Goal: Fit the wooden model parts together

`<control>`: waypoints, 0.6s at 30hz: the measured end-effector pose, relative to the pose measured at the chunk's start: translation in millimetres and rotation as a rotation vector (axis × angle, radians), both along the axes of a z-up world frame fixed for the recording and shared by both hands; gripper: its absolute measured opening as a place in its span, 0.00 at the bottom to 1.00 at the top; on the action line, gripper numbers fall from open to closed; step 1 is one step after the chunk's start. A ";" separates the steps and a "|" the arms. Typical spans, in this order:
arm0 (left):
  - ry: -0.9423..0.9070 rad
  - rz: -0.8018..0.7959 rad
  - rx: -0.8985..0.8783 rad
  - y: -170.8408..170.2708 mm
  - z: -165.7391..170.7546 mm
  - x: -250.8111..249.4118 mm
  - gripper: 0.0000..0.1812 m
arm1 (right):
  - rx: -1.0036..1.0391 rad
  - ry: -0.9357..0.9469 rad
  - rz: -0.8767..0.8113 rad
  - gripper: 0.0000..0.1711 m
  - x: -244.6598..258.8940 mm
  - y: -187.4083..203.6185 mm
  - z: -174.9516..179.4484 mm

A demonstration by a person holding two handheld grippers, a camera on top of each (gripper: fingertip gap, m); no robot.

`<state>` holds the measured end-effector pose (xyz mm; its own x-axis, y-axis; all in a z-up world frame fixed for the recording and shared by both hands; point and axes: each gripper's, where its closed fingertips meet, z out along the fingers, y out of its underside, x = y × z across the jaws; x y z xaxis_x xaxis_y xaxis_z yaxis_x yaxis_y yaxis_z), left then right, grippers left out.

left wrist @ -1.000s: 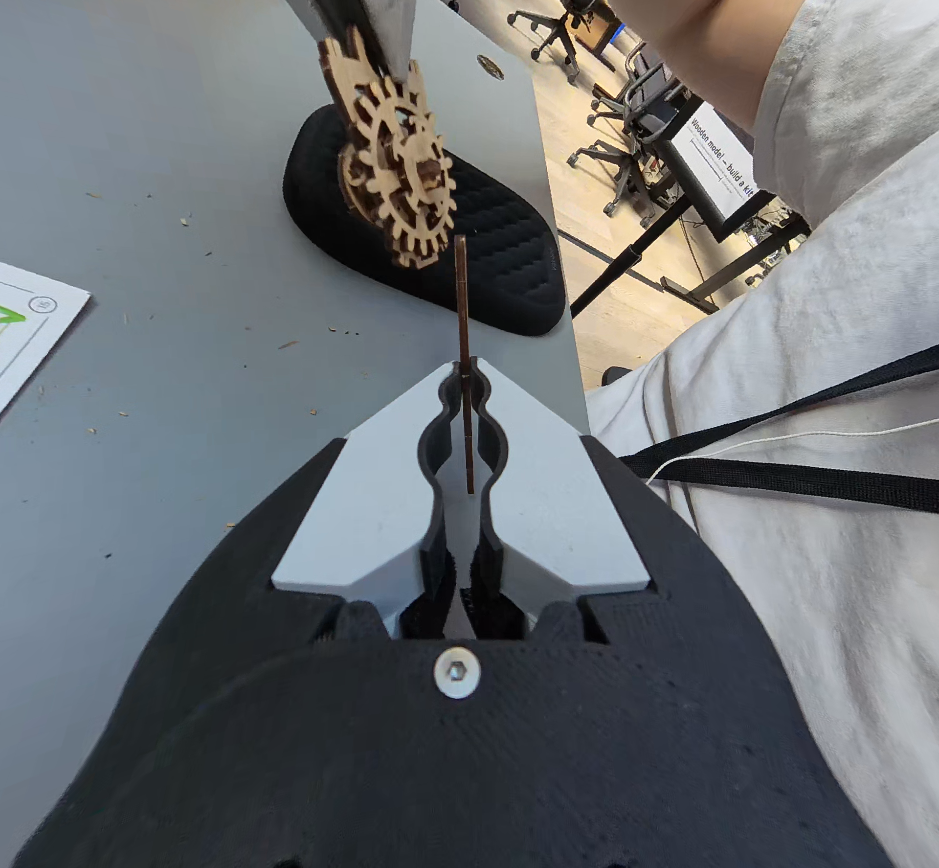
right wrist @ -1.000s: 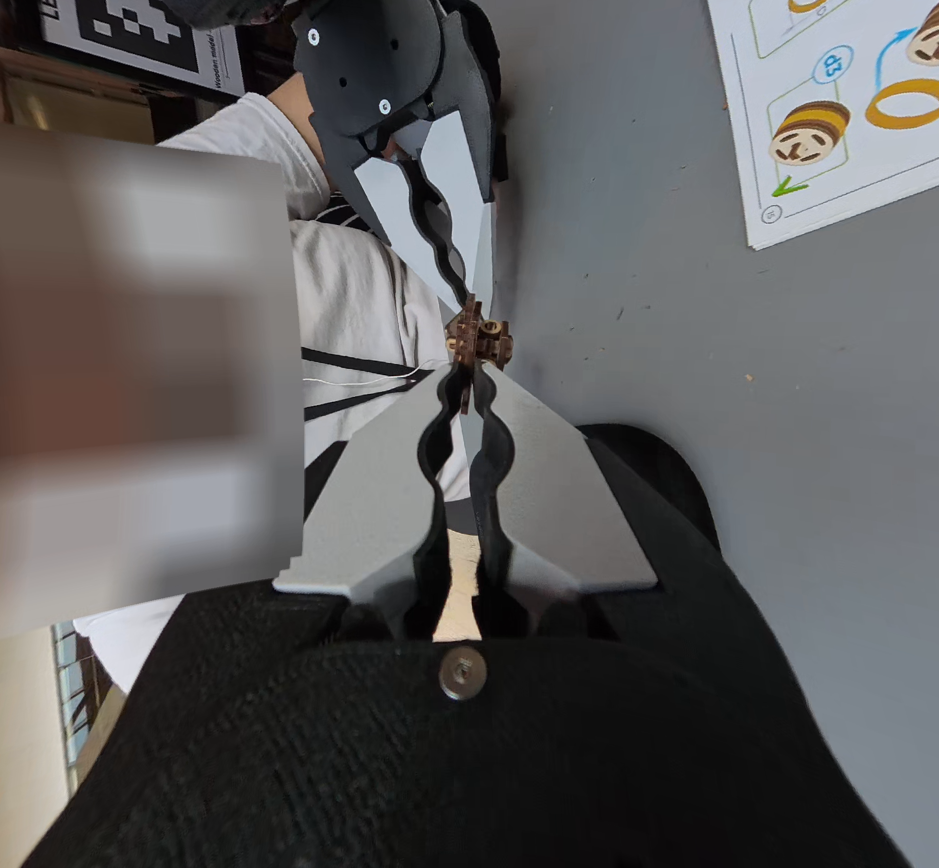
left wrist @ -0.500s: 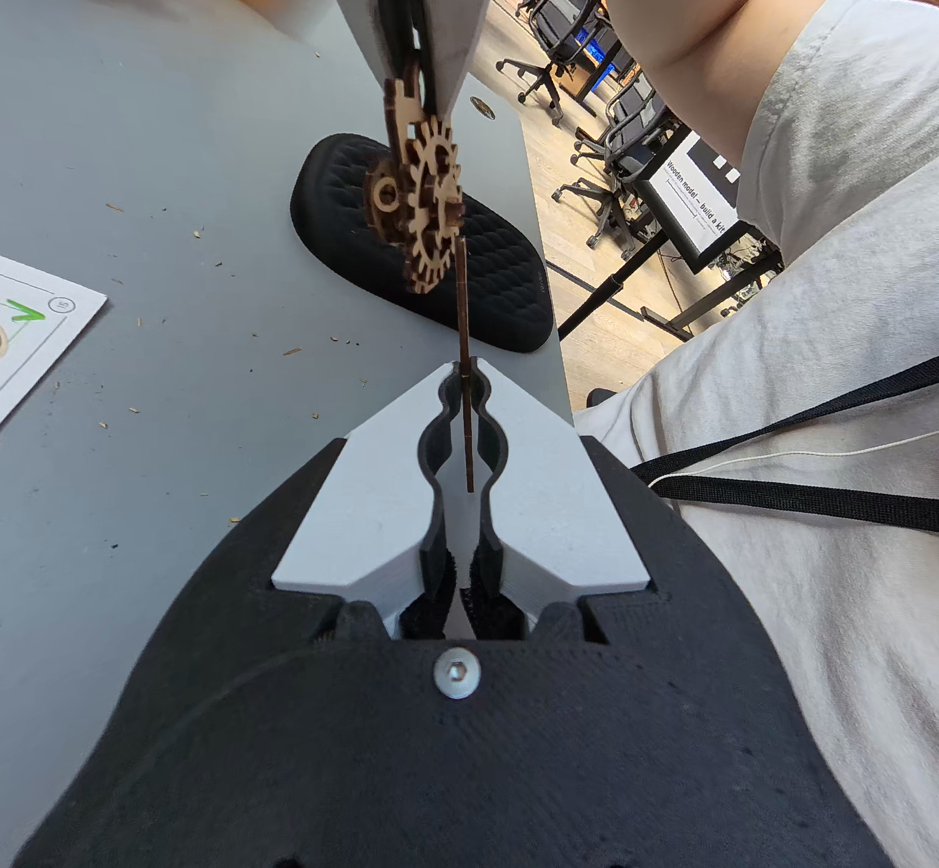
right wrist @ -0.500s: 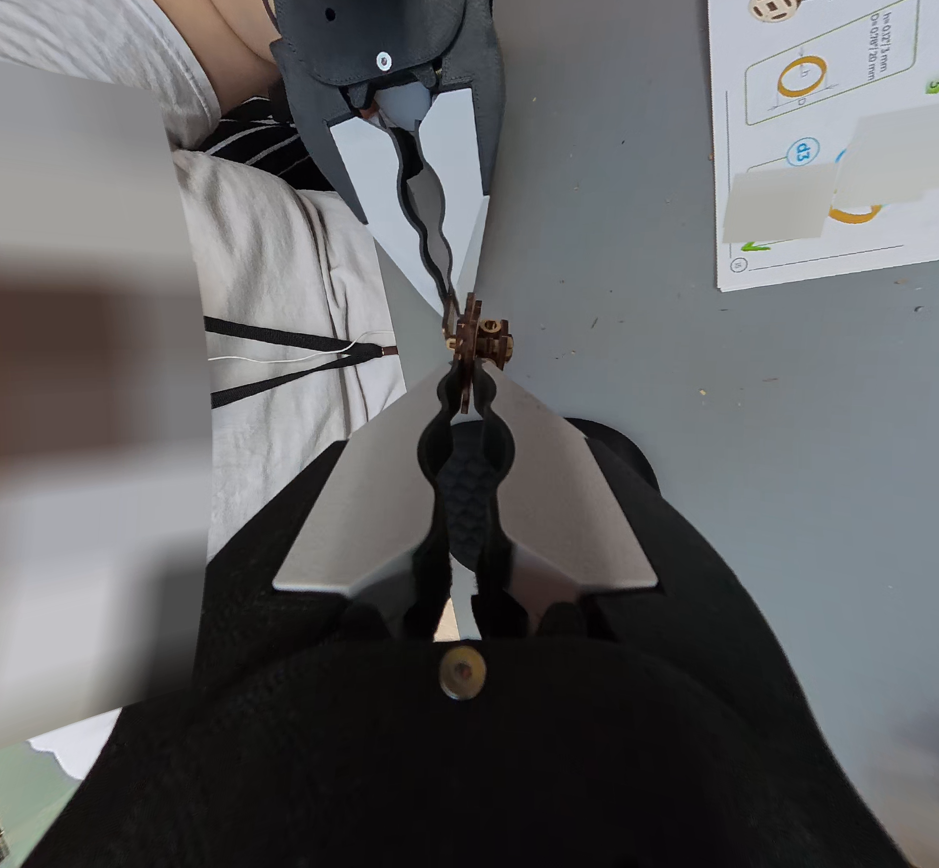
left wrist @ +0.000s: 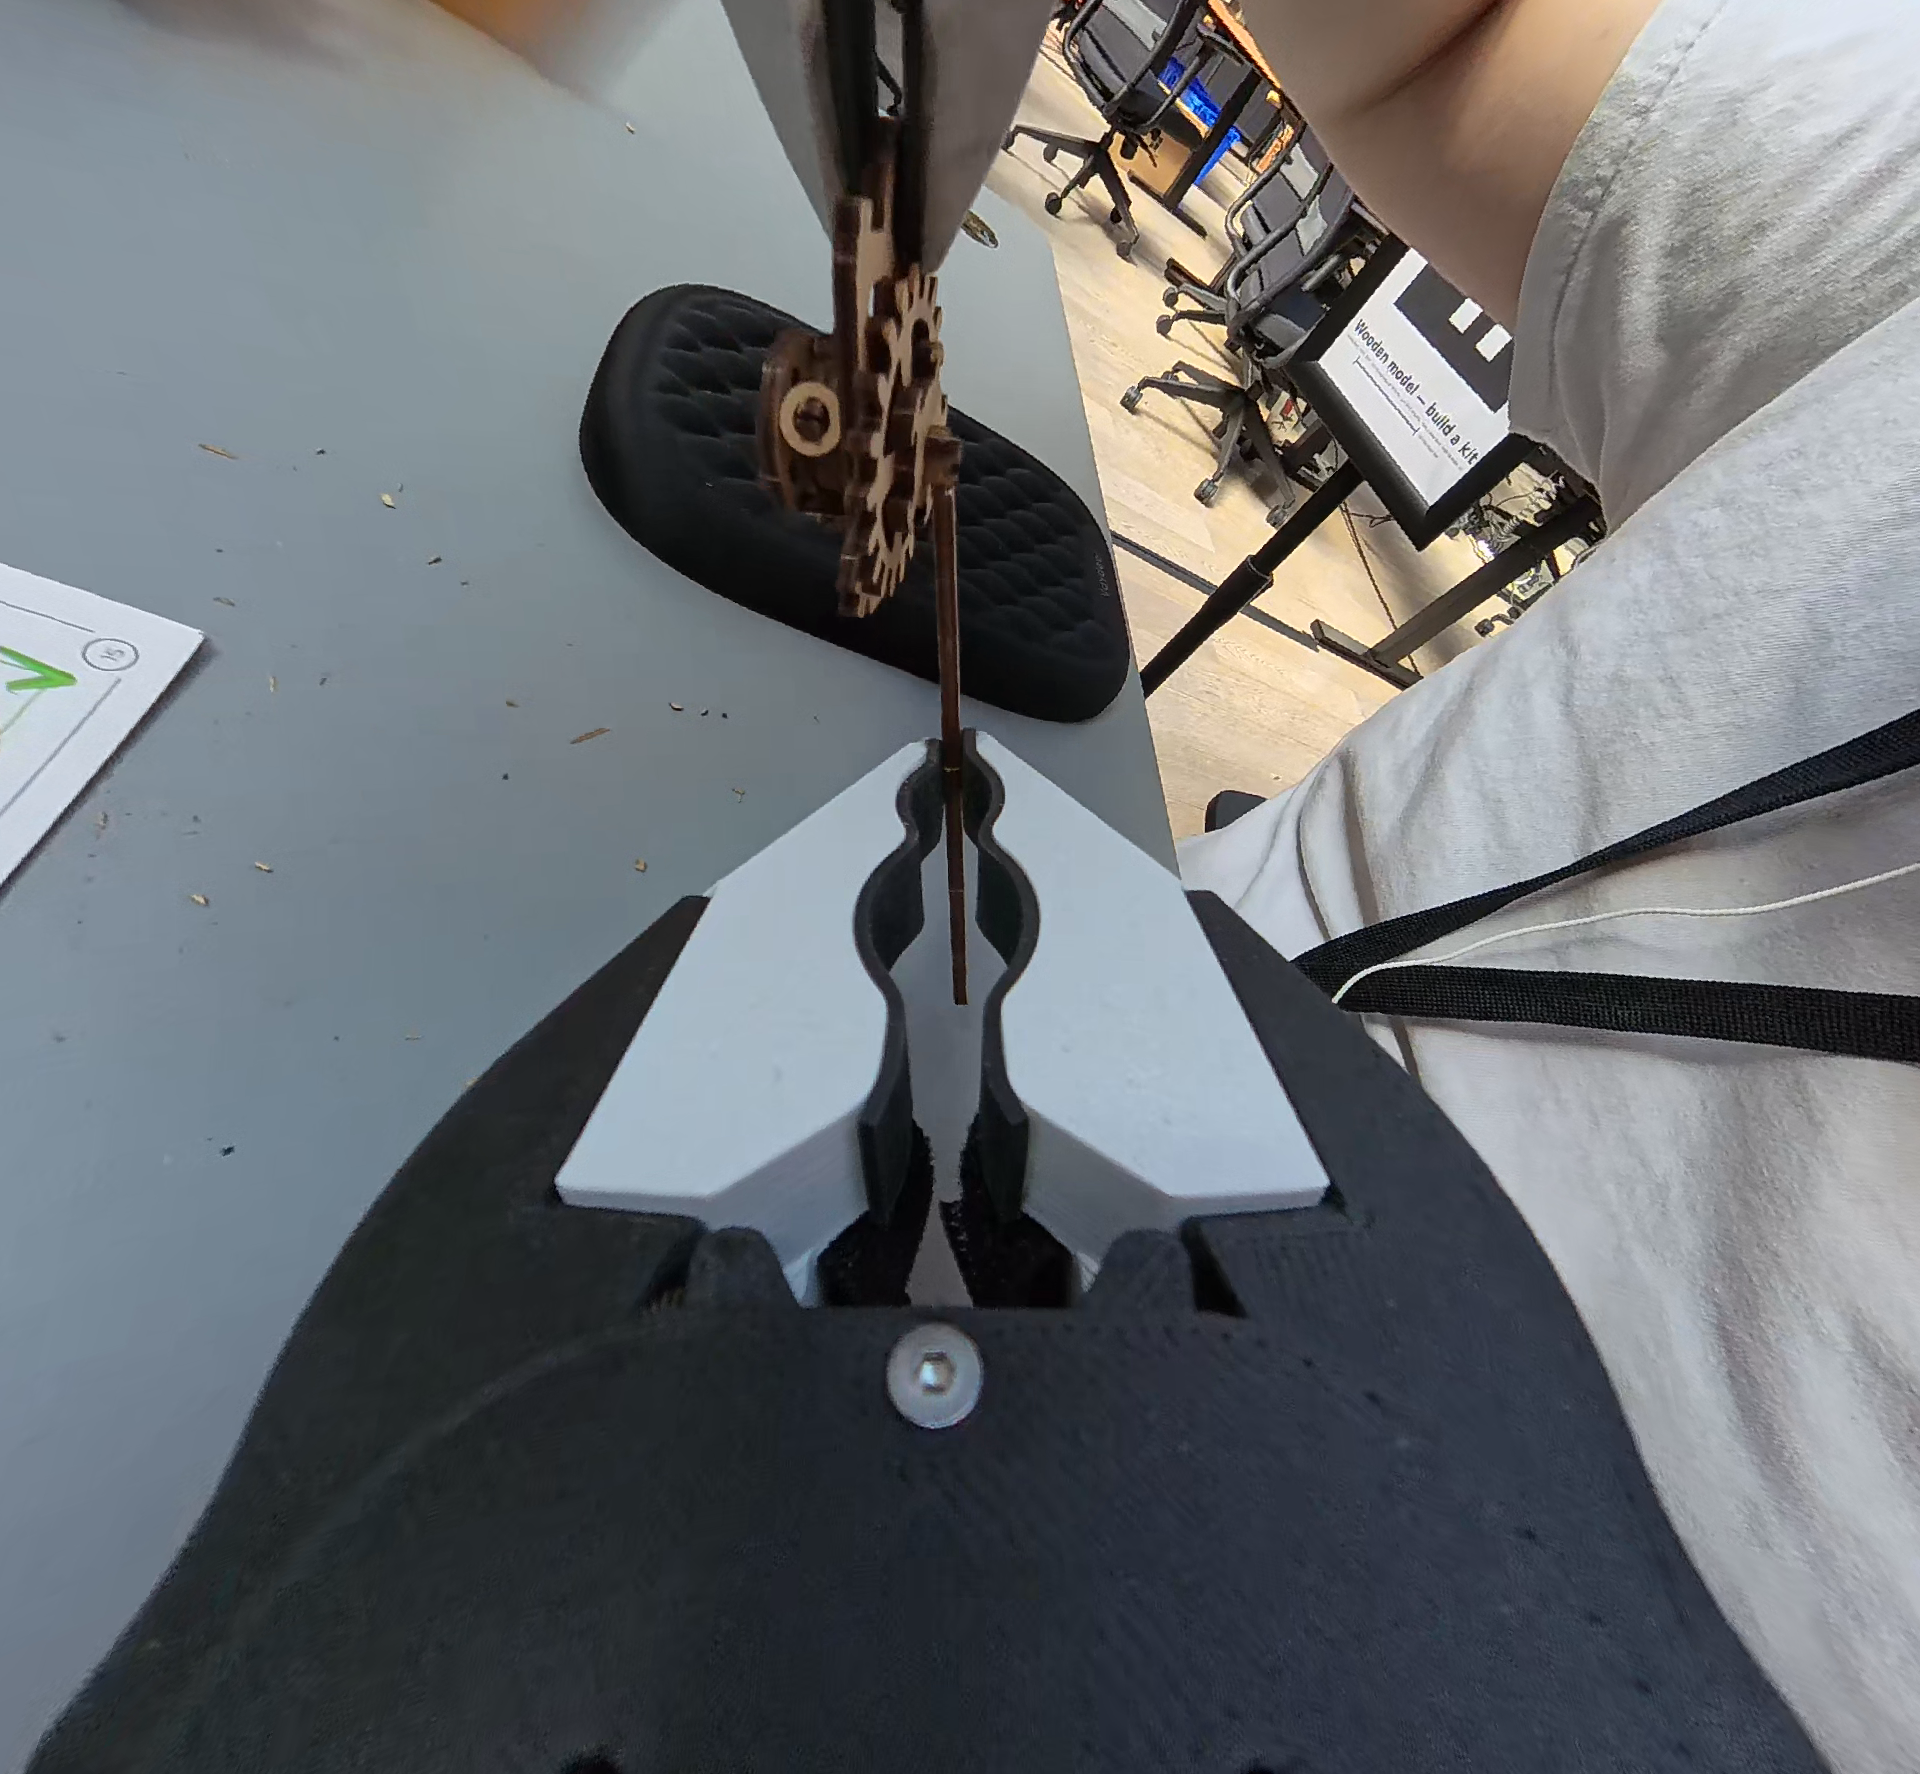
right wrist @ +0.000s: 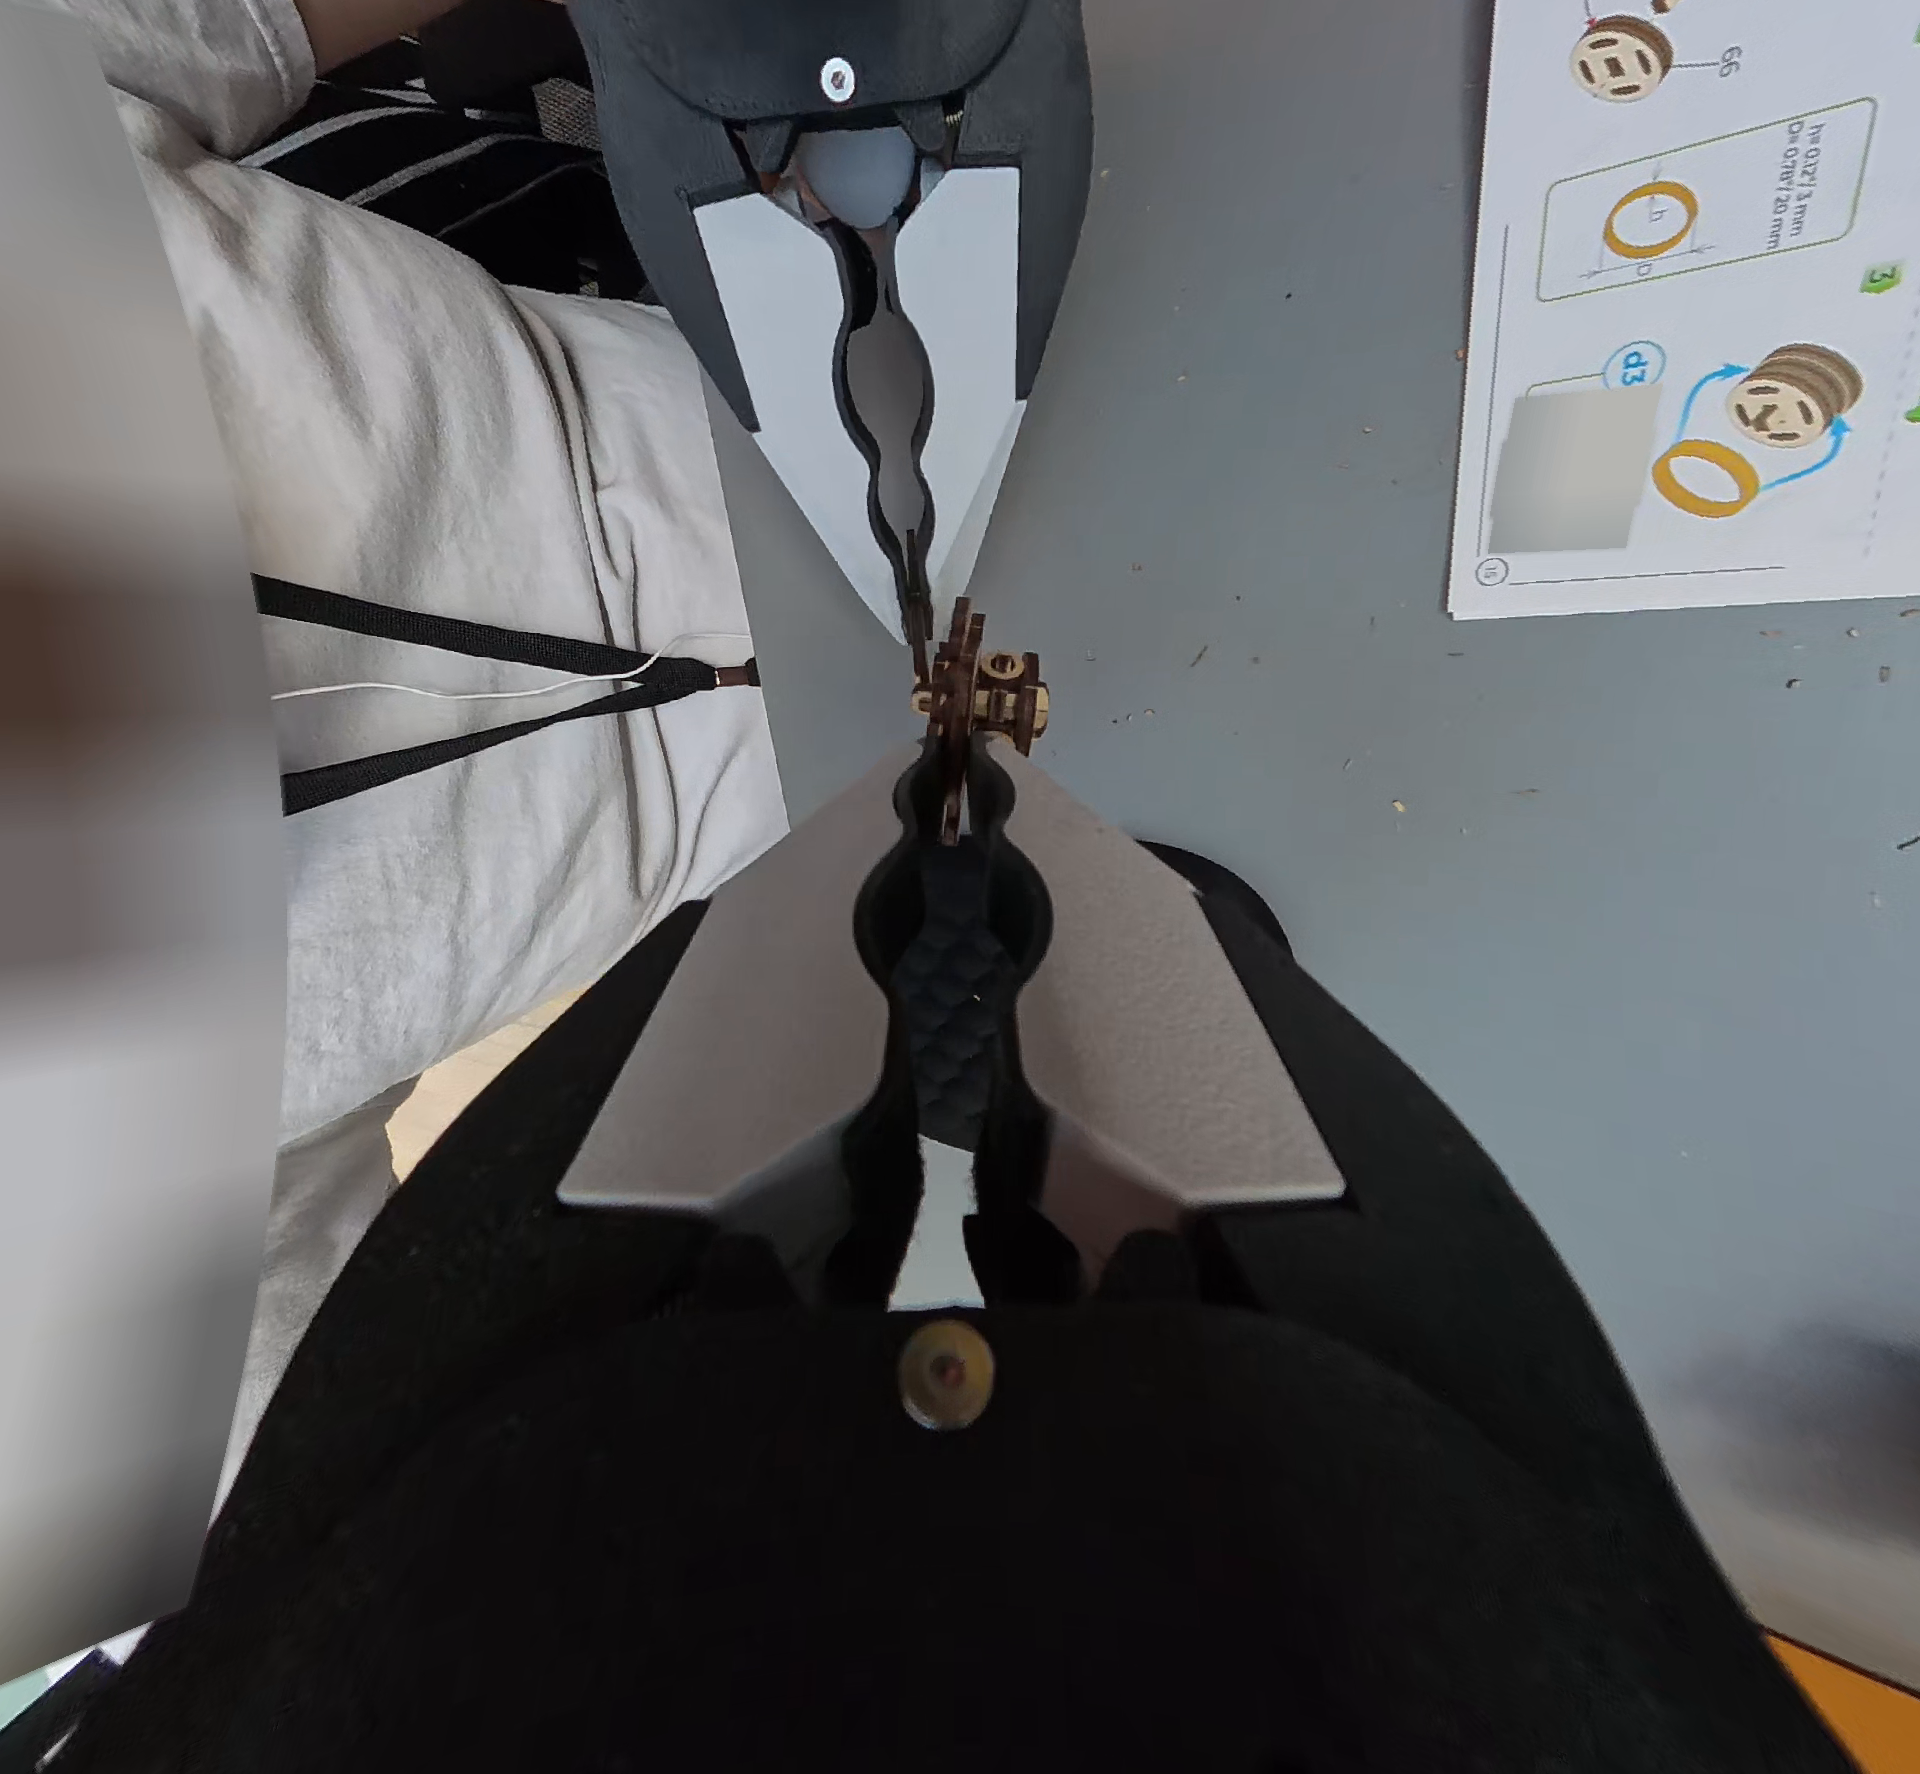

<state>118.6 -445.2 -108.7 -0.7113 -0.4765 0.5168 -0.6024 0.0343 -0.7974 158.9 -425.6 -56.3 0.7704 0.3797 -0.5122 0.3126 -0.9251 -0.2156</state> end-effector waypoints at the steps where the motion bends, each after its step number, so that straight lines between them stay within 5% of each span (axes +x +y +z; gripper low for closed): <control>1: -0.005 0.004 -0.002 0.2 0.7 0.7 0.00 | 0.003 -0.010 0.007 0.02 0.2 -0.1 0.9; 18: -0.253 0.098 0.129 7.6 9.2 23.8 0.00 | 0.053 -0.232 0.095 0.01 0.2 9.9 20.3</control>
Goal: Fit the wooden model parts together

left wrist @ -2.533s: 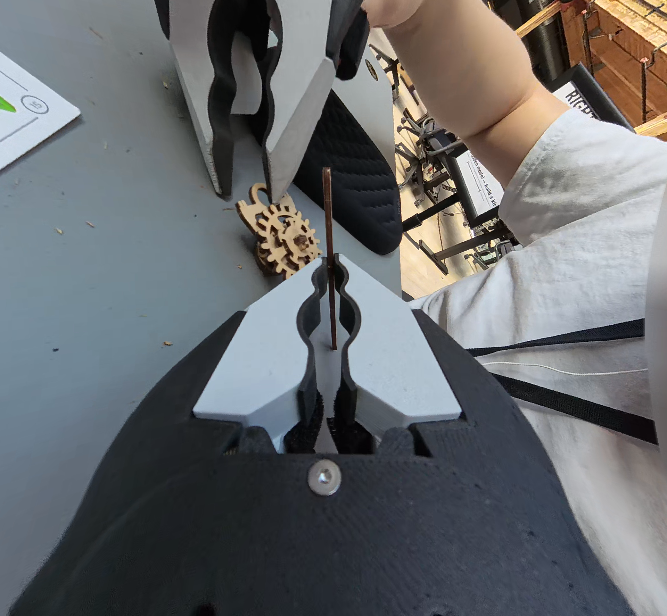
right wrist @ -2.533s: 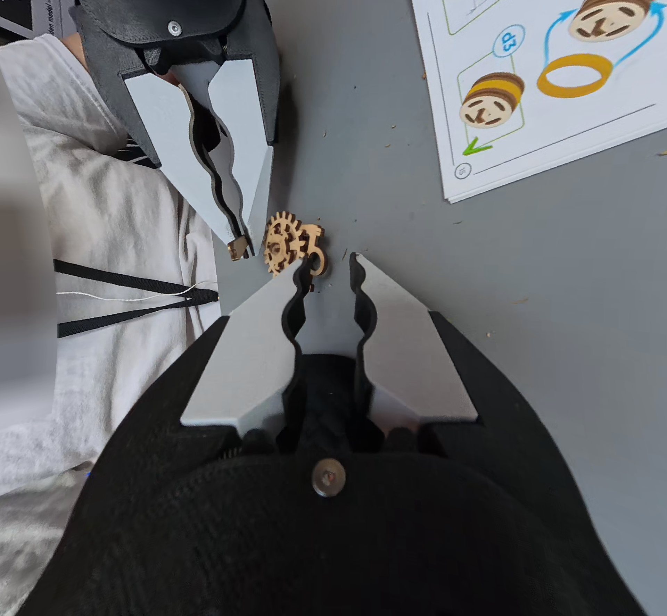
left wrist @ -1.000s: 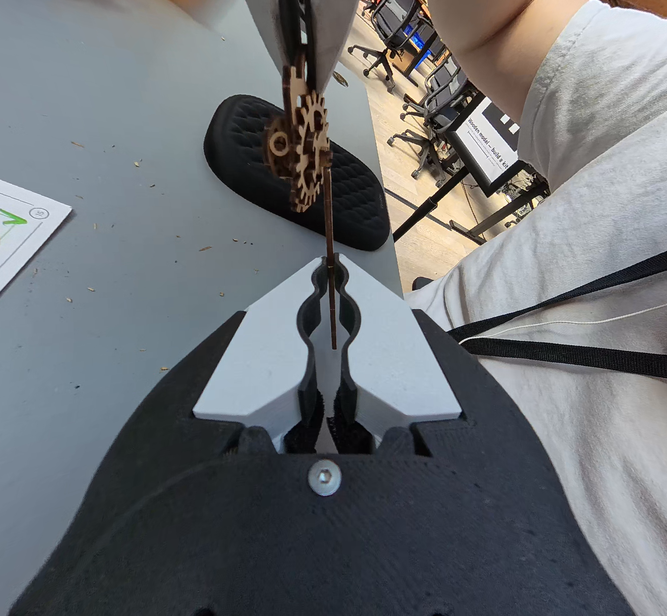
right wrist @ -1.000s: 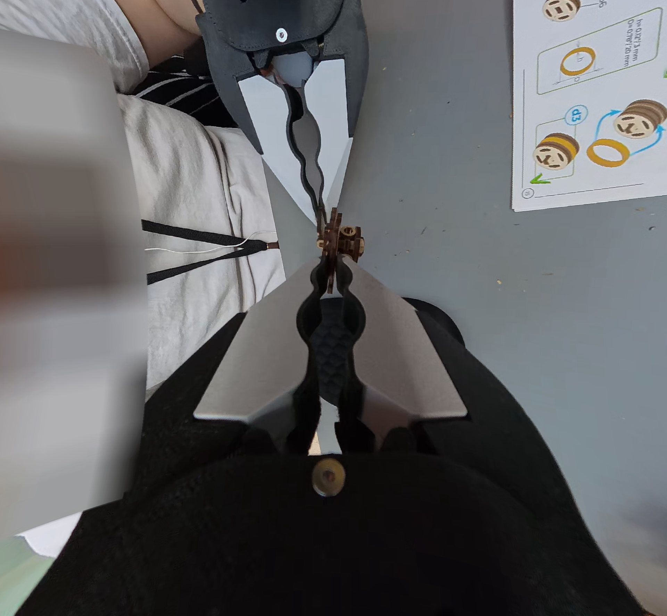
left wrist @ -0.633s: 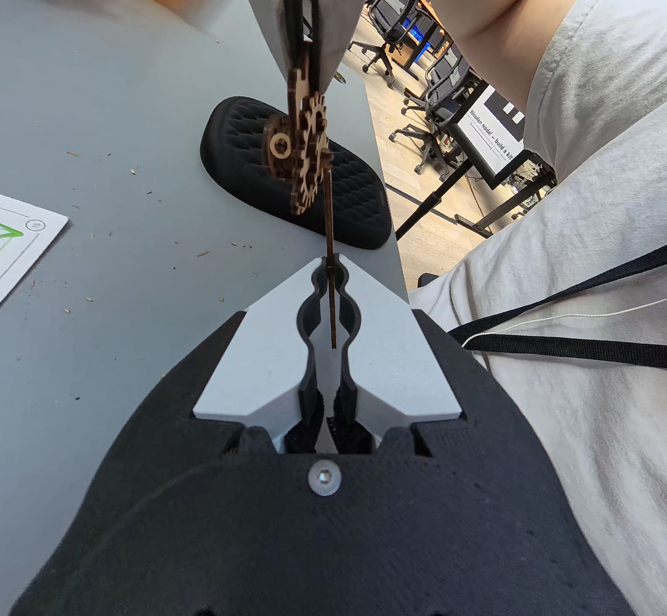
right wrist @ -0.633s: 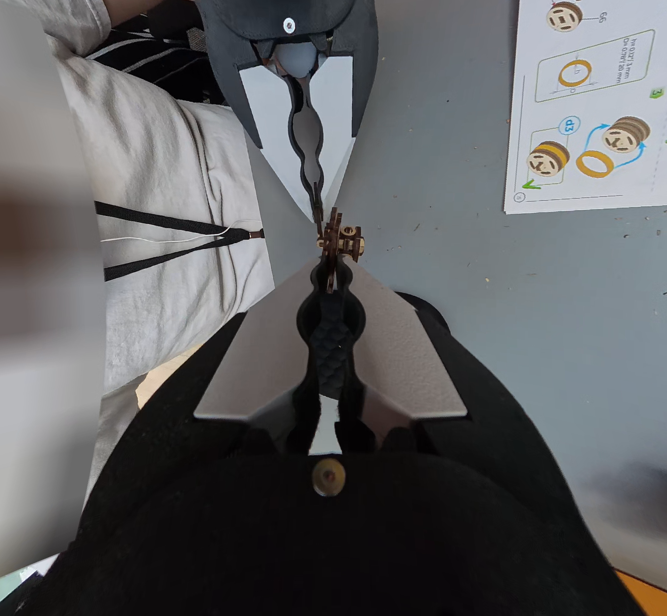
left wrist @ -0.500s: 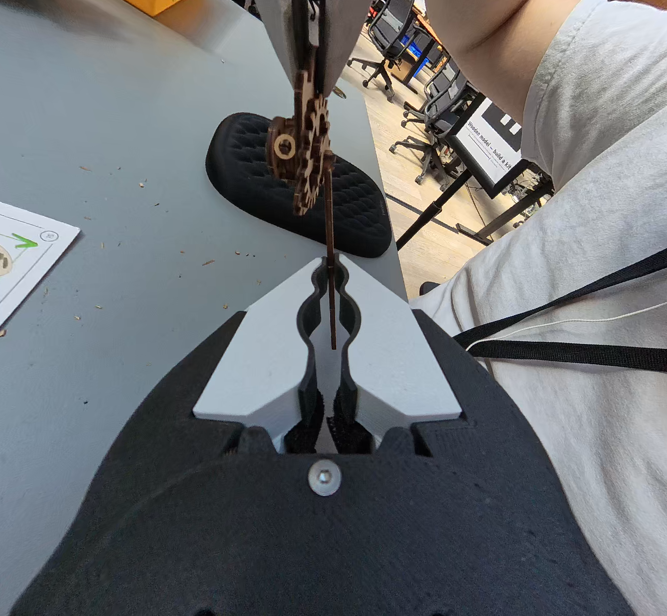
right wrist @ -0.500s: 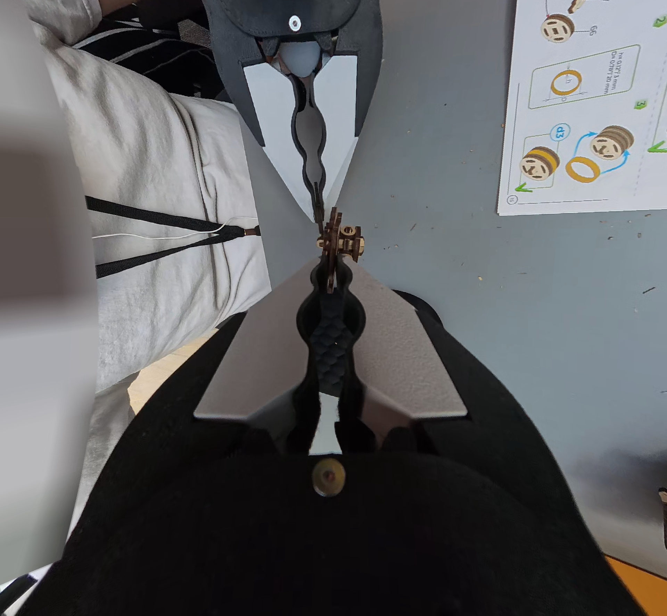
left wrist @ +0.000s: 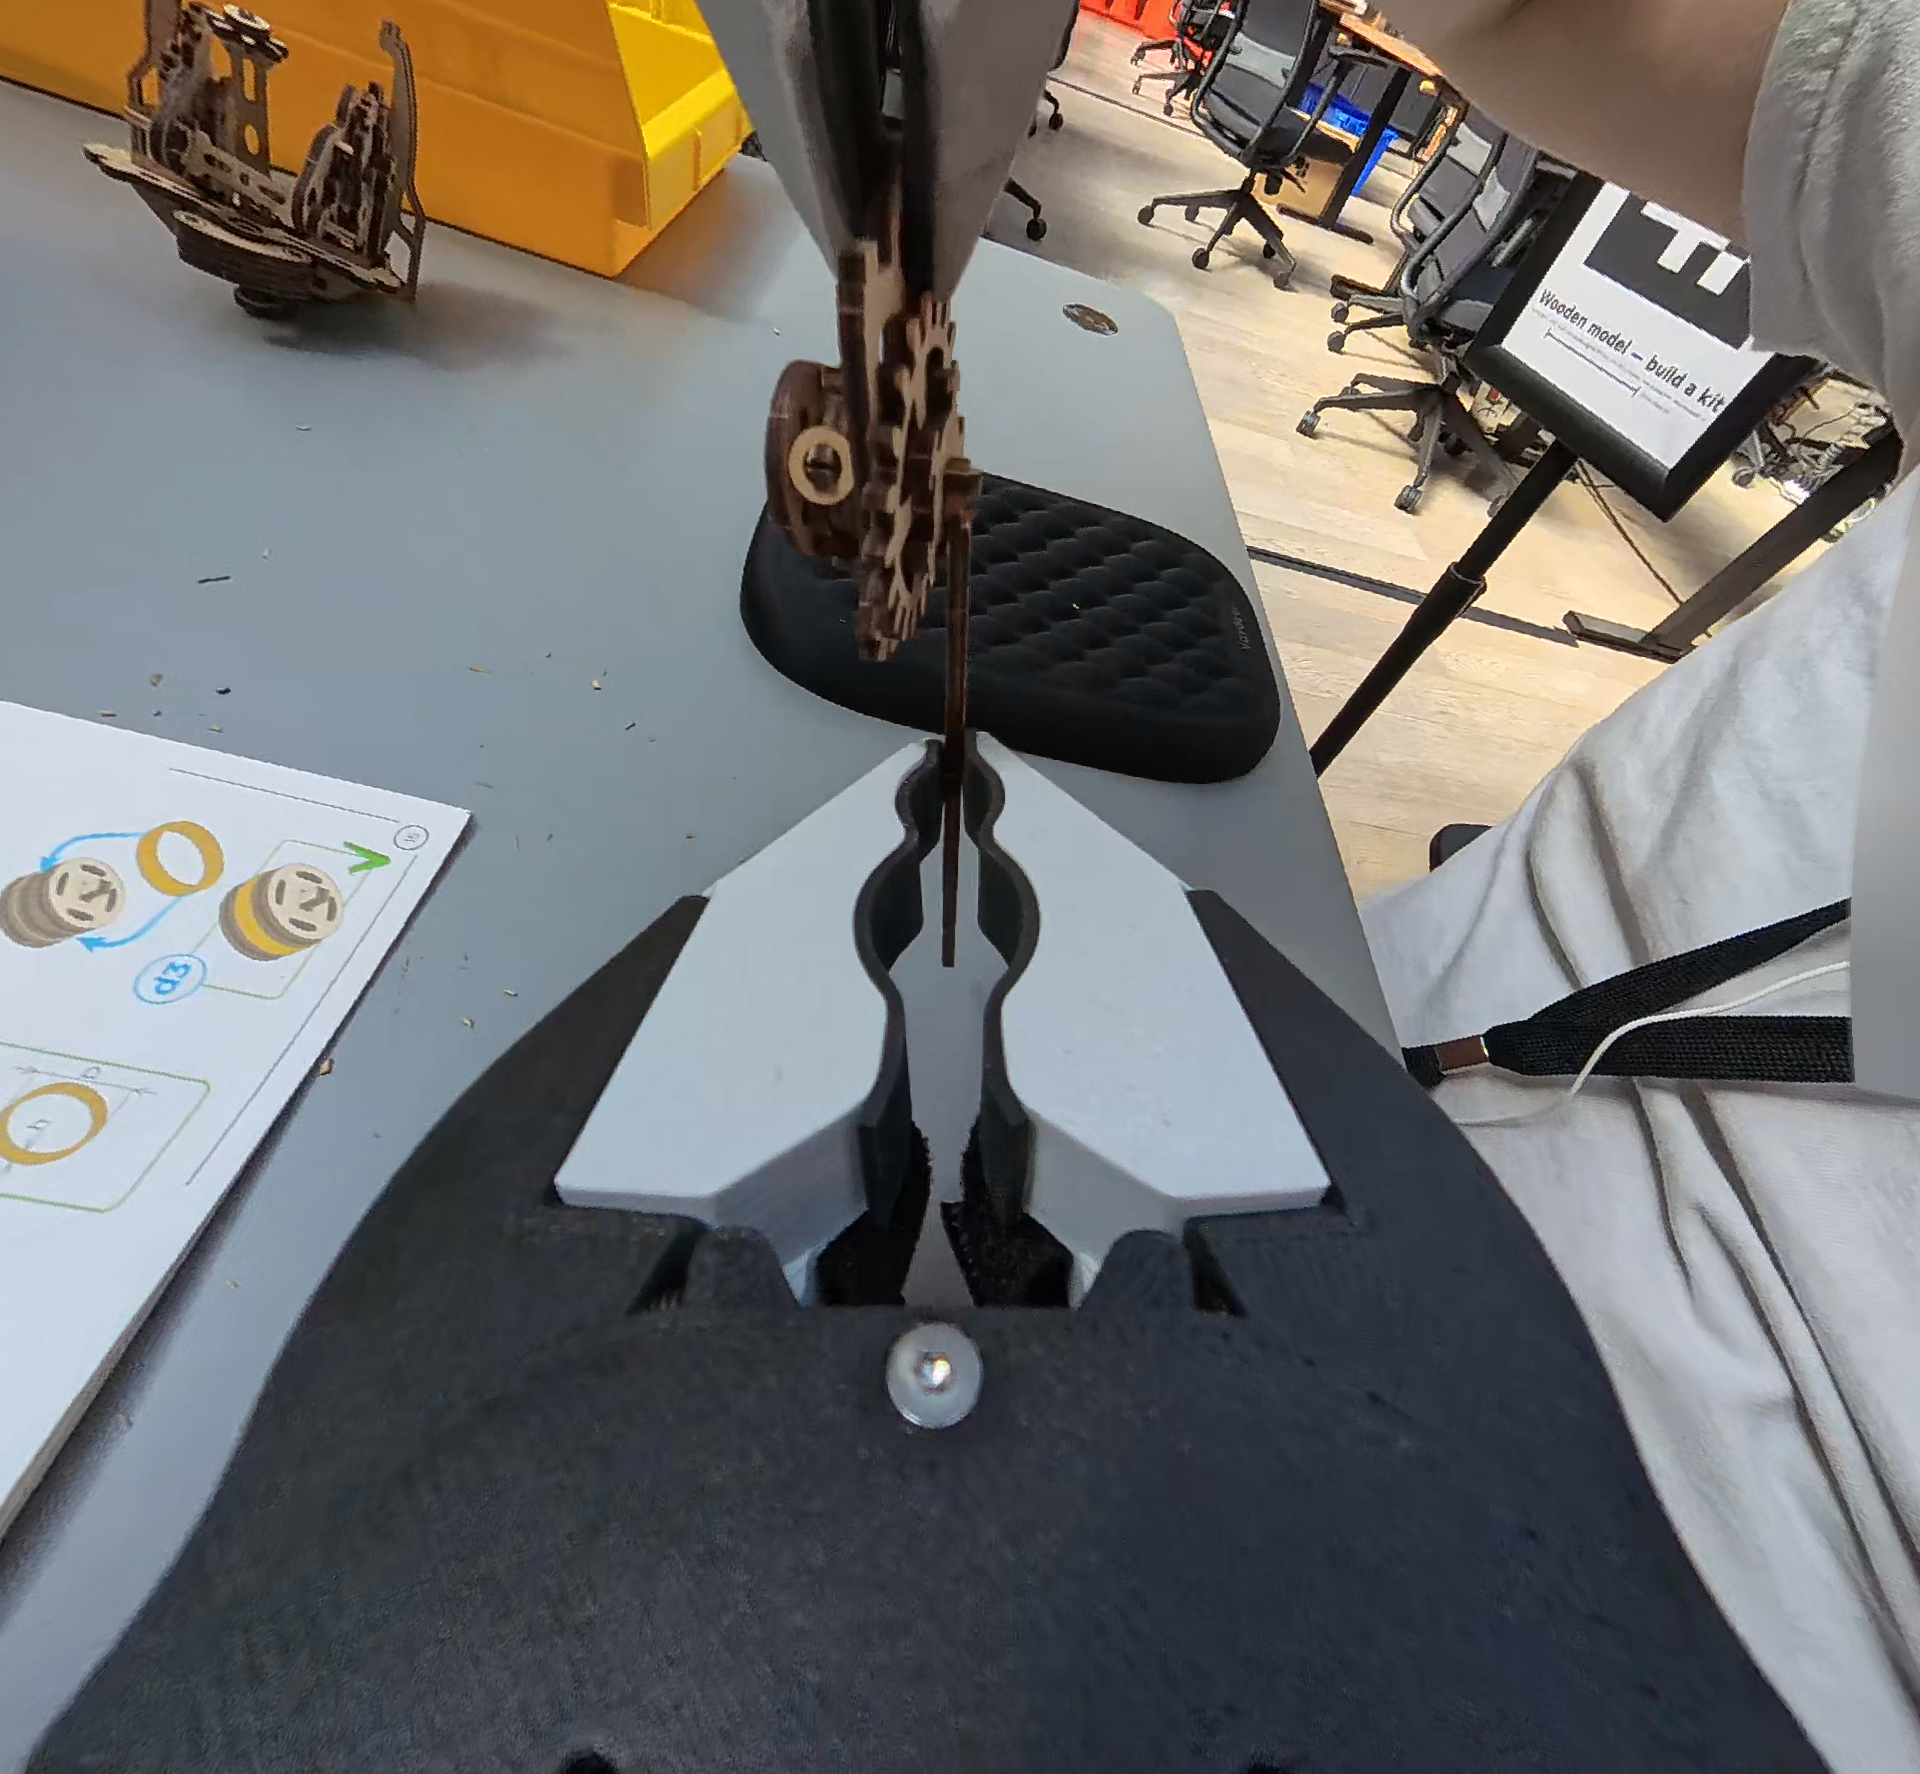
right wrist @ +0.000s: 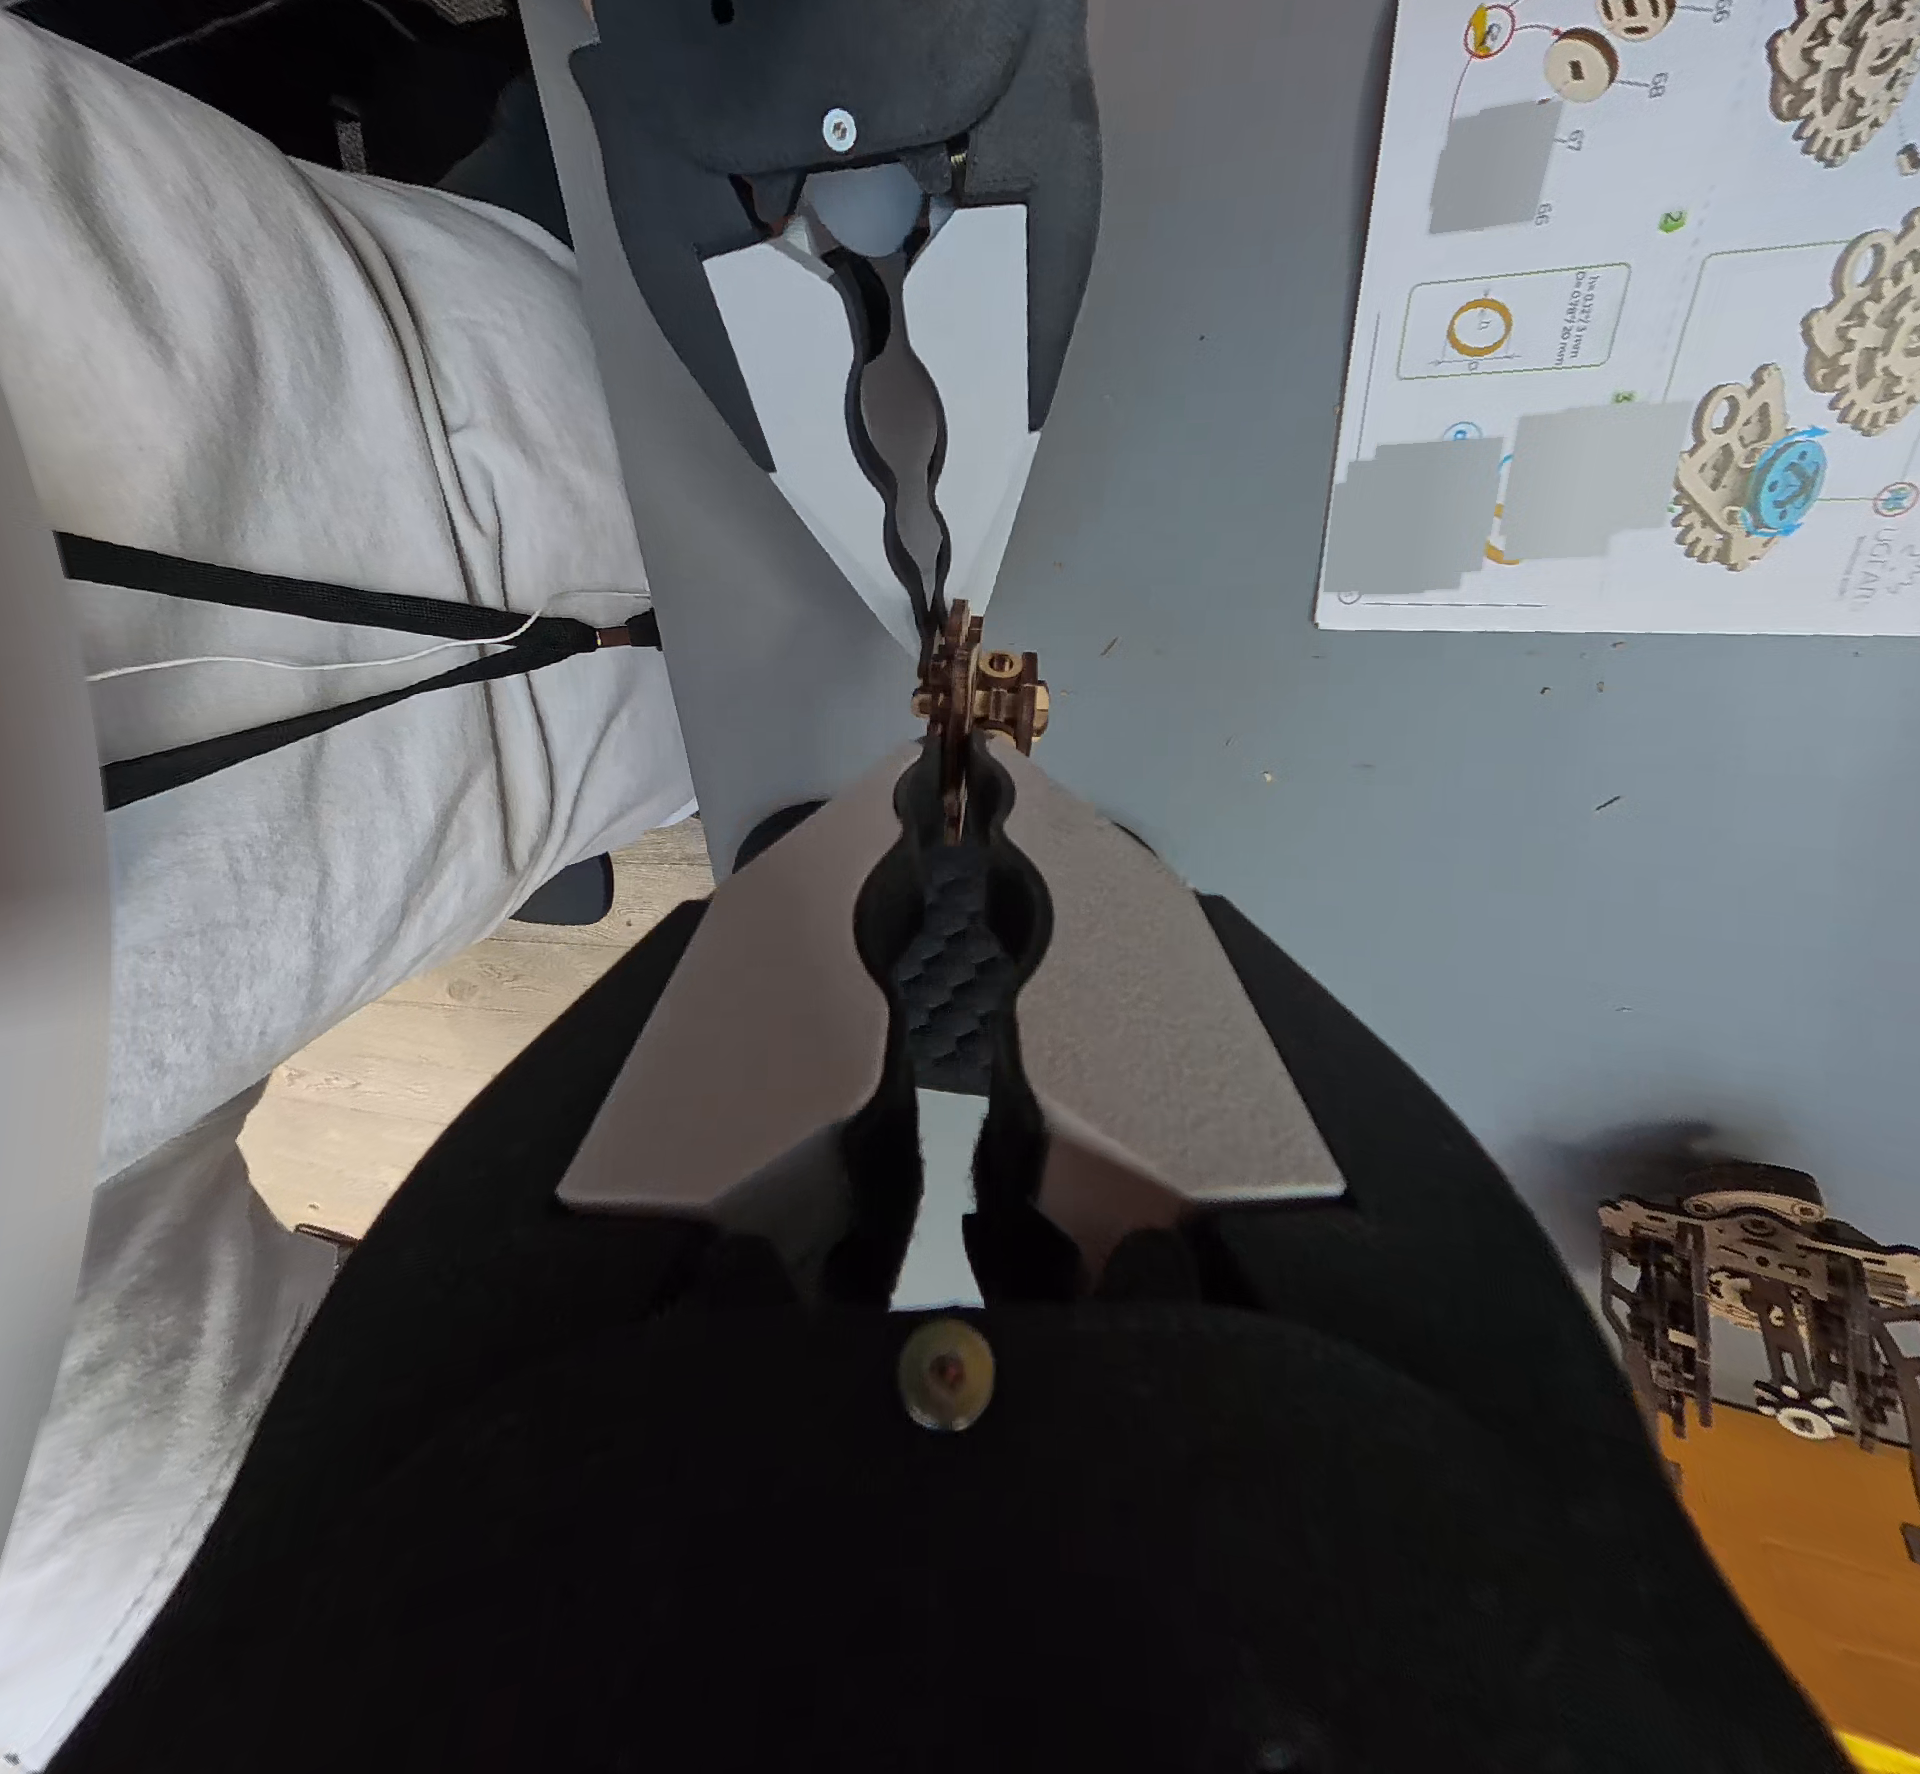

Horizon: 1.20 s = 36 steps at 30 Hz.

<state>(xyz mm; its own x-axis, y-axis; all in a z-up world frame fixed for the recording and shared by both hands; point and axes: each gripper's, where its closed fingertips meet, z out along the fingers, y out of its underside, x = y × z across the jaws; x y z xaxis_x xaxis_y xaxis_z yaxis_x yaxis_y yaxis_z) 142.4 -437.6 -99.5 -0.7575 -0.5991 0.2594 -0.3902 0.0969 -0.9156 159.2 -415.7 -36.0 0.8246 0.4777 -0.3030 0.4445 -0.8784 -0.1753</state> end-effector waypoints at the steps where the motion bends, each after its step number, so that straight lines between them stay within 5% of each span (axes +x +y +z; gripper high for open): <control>1: -0.008 0.008 -0.011 0.8 0.7 1.8 0.00 | 0.007 -0.019 0.012 0.01 -1.6 1.8 1.5; 21: -0.025 0.018 0.024 3.2 -6.4 -2.0 0.03 | 0.056 -0.169 0.094 0.02 -18.4 1.2 -4.2; 27: -0.049 0.062 -0.028 13.2 2.9 0.9 0.19 | 0.057 -0.167 0.101 0.02 -20.4 1.8 -4.2; 36: -0.296 0.064 -0.020 19.6 42.2 -3.4 0.19 | 0.061 -0.184 0.109 0.02 -19.3 3.7 -4.3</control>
